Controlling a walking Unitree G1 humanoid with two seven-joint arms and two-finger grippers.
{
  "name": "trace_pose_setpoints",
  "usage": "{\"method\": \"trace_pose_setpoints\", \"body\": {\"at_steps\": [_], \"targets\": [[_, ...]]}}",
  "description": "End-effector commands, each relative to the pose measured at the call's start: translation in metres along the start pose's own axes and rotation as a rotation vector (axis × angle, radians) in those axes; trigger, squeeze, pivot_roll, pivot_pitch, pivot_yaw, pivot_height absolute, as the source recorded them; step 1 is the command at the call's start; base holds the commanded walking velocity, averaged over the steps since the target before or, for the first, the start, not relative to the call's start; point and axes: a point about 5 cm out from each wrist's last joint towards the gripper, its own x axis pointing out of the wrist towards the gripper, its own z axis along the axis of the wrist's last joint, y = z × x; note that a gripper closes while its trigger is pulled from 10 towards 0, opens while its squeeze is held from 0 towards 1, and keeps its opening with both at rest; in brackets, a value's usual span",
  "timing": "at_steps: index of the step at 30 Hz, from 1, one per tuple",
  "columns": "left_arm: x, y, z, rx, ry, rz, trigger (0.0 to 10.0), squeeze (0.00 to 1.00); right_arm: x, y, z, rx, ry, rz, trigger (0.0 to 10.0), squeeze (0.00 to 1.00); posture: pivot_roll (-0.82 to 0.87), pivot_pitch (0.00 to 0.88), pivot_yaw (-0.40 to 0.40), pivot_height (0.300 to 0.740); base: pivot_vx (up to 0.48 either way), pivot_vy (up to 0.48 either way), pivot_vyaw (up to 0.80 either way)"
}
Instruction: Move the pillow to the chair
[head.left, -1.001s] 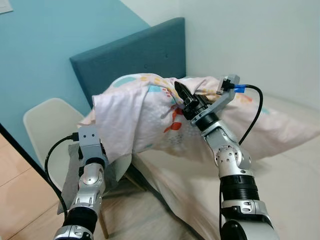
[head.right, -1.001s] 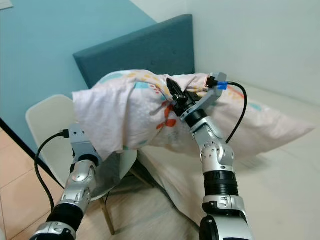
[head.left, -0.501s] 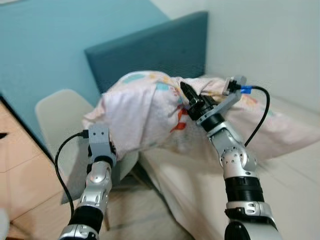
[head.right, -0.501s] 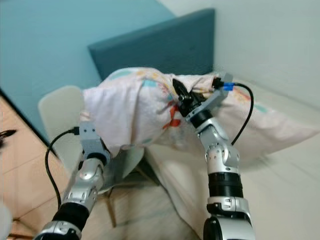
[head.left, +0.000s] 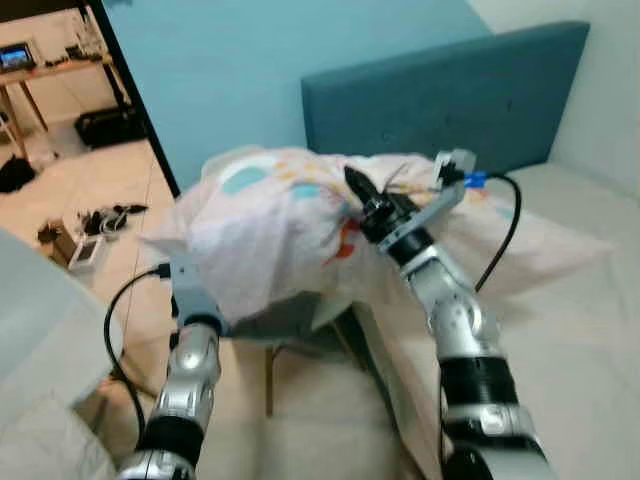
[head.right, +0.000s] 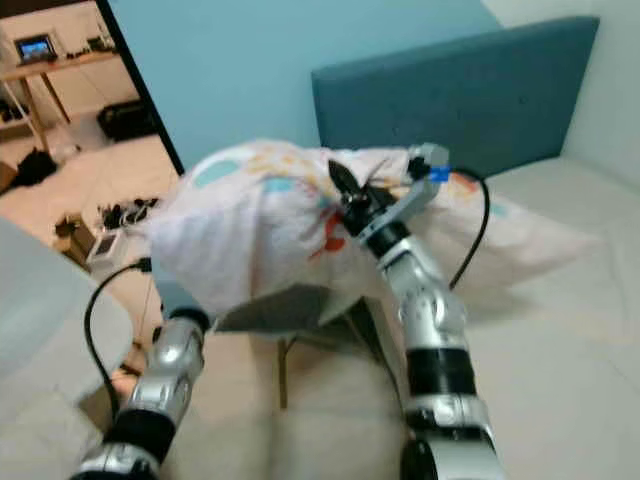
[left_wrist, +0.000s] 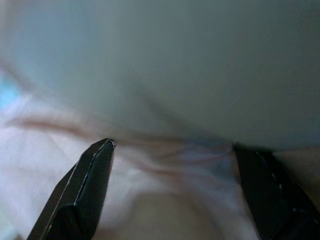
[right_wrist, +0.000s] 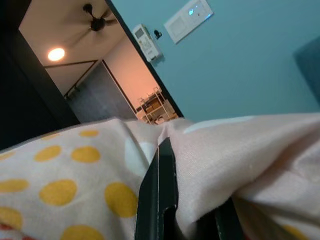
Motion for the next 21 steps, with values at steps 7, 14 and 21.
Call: {"method": "trace_pose_setpoints", "body": {"at_steps": [7,14,21], "targets": [[0.001,0.001,0.002,0.013,-0.002,-0.041,10.0,0.00,0.013,0.022,0.007,0.007,-0.046,0.099,10.0,0.00,-0.26,0.000,0.079,0.738,0.000,0.000,0.74],[0.000,-0.004,0.007,-0.013,-0.031,-0.060,10.0,0.00,0.014,0.019,0.010,0.012,-0.054,0.065,10.0,0.00,-0.27,0.000,0.073,0.738,0.352,0.000,0.00],[0.004,-0.004,0.022,-0.024,-0.086,-0.054,10.0,0.00,0.016,0.023,0.012,-0.025,-0.051,0.097,10.0,0.00,-0.27,0.000,0.067,0.738,0.480,0.000,0.00]]}}
